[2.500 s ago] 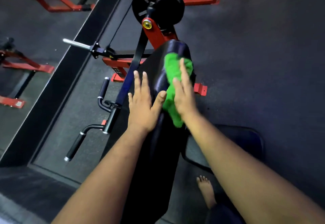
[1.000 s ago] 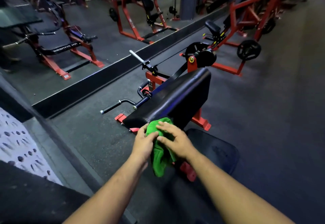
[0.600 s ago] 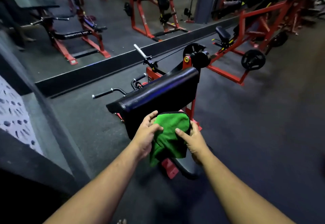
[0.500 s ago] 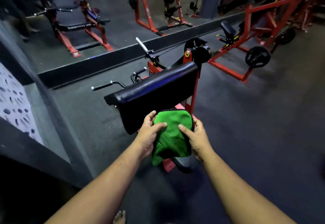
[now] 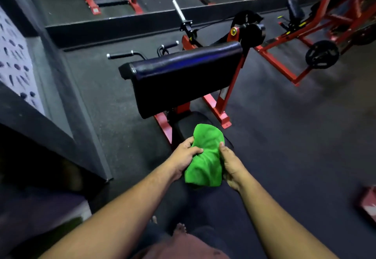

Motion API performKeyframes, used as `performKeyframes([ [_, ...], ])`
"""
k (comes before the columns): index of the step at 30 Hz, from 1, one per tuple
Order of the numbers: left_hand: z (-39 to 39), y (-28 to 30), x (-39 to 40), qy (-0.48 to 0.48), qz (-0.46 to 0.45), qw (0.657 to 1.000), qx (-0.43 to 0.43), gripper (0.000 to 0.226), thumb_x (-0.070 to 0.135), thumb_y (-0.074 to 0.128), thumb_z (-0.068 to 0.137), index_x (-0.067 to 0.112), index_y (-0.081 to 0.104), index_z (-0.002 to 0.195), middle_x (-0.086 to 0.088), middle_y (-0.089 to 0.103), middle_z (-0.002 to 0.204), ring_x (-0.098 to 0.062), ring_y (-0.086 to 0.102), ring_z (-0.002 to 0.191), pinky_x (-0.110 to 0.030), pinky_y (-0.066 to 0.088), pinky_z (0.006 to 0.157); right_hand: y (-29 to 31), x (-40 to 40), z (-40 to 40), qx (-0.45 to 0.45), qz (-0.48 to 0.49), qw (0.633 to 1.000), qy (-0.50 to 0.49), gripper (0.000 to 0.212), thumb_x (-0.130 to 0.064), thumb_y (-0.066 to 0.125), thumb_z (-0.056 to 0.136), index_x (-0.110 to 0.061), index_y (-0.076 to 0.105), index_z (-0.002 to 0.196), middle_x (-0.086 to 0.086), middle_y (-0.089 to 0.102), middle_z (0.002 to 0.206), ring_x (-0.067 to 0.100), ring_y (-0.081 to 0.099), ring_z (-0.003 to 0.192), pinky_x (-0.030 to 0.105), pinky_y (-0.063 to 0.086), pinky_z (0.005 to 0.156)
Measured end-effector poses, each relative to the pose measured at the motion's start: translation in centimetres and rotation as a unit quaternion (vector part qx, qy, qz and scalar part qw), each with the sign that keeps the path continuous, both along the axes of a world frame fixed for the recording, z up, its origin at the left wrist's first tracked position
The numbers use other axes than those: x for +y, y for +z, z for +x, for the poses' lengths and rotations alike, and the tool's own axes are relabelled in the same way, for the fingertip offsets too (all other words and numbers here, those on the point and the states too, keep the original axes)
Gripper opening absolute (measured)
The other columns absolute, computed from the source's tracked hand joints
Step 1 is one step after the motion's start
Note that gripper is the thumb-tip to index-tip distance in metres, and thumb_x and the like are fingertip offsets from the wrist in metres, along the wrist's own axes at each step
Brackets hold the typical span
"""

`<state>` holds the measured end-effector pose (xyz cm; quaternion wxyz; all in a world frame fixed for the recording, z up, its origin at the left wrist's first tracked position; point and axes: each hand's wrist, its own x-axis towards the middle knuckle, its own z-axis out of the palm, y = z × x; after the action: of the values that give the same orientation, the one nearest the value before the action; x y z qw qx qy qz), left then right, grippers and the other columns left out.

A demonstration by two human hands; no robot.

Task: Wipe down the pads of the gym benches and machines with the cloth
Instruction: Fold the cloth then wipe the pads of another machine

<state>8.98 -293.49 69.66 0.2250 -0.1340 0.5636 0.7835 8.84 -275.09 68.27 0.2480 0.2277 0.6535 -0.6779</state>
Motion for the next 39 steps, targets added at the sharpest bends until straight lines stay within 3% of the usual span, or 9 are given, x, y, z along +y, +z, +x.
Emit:
performKeyframes([
  [3,1.0,-2.6,2.1,0.035,-0.005,0.999,-0.036,0.037,0.0,0.057,0.093,0.014,0.057,0.127,-0.007,0.074,0.114,-0.018,0.071,0.099,-0.031,0.058,0.083,-1.2,1.3,-0.1,0.04,0.039,0.998,-0.029,0.055,-0.045,0.08,0.083,-0.013,0.062,0.124,0.012,0.074,0.118,0.024,0.074,0.103,0.047,0.06,0.09],
  [8,0.8,-8.1,5.2,0.023,-0.247,0.964,-0.091,0.039,0.031,0.079,0.086,0.014,0.058,0.114,-0.003,0.071,0.109,-0.018,0.068,0.099,-0.027,0.052,0.079,-4.2,4.2,-3.1,0.108,0.201,0.972,0.055,0.069,-0.027,0.089,0.078,-0.016,0.05,0.133,0.003,0.065,0.128,0.018,0.065,0.115,0.041,0.052,0.104],
  [12,-2.0,-10.8,8.5,0.071,-0.248,0.962,-0.09,0.034,0.018,0.077,0.088,0.01,0.06,0.117,-0.003,0.071,0.107,-0.015,0.068,0.091,-0.019,0.051,0.069,-7.1,6.4,-7.4,0.151,0.272,0.944,0.107,0.074,-0.026,0.083,0.084,-0.012,0.042,0.144,0.009,0.059,0.137,0.024,0.058,0.122,0.035,0.046,0.103],
  [17,-6.6,-15.9,13.4,0.16,-0.173,0.968,-0.084,0.058,0.001,0.073,0.088,0.012,0.048,0.139,-0.007,0.067,0.123,-0.013,0.069,0.102,-0.032,0.056,0.095,-12.4,10.0,-14.7,0.198,0.333,0.907,0.165,0.081,-0.031,0.077,0.089,-0.011,0.032,0.153,0.014,0.048,0.148,0.031,0.049,0.134,0.035,0.04,0.106],
  [20,-8.2,-20.3,14.8,0.079,-0.32,0.941,-0.079,0.073,0.027,0.07,0.093,0.019,0.034,0.155,-0.008,0.043,0.155,-0.024,0.05,0.136,-0.046,0.039,0.116,-16.8,11.5,-17.4,0.231,0.469,0.808,0.271,0.096,-0.05,0.071,0.089,-0.018,0.017,0.161,0.015,0.027,0.162,0.036,0.028,0.148,0.054,0.03,0.114],
  [23,-8.6,-25.1,15.4,0.017,-0.539,0.838,-0.08,0.068,0.042,0.051,0.102,0.022,0.022,0.16,-0.002,0.017,0.169,-0.024,0.021,0.153,-0.048,0.019,0.123,-21.6,11.4,-18.5,0.261,0.505,0.709,0.418,0.095,-0.076,0.047,0.087,-0.034,0.004,0.162,0.007,0.004,0.17,0.036,0.004,0.156,0.07,0.014,0.116],
  [28,-8.4,-30.1,15.1,0.007,-0.617,0.784,-0.069,0.067,0.05,0.028,0.104,0.024,0.007,0.162,0.002,-0.008,0.17,-0.019,-0.005,0.157,-0.06,0.002,0.123,-27.0,9.4,-17.2,0.3,0.512,0.616,0.519,0.087,-0.09,0.02,0.084,-0.048,0.011,0.159,0.004,0.004,0.172,0.043,-0.002,0.155,0.082,0.008,0.11],
  [31,-8.1,-32.4,15.2,0.002,-0.642,0.765,-0.055,0.07,0.056,0.009,0.099,0.025,-0.002,0.161,0.003,-0.014,0.169,-0.019,-0.01,0.156,-0.067,0.004,0.121,-29.0,9.4,-16.8,0.312,0.538,0.604,0.498,0.078,-0.084,0.023,0.089,-0.05,0.013,0.158,0.004,0.005,0.171,0.043,-0.002,0.155,0.082,0.007,0.109],
  [39,-9.8,-33.1,14.7,-0.008,-0.685,0.728,-0.018,0.079,0.048,0.035,0.089,0.018,0.02,0.16,-0.006,0.011,0.17,-0.025,0.01,0.157,-0.075,0.009,0.115,-30.2,6.0,-22.0,0.3,0.531,0.607,0.509,0.065,-0.062,0.031,0.097,-0.055,0.001,0.155,-0.004,-0.003,0.172,0.038,-0.003,0.156,0.084,0.009,0.108],
])
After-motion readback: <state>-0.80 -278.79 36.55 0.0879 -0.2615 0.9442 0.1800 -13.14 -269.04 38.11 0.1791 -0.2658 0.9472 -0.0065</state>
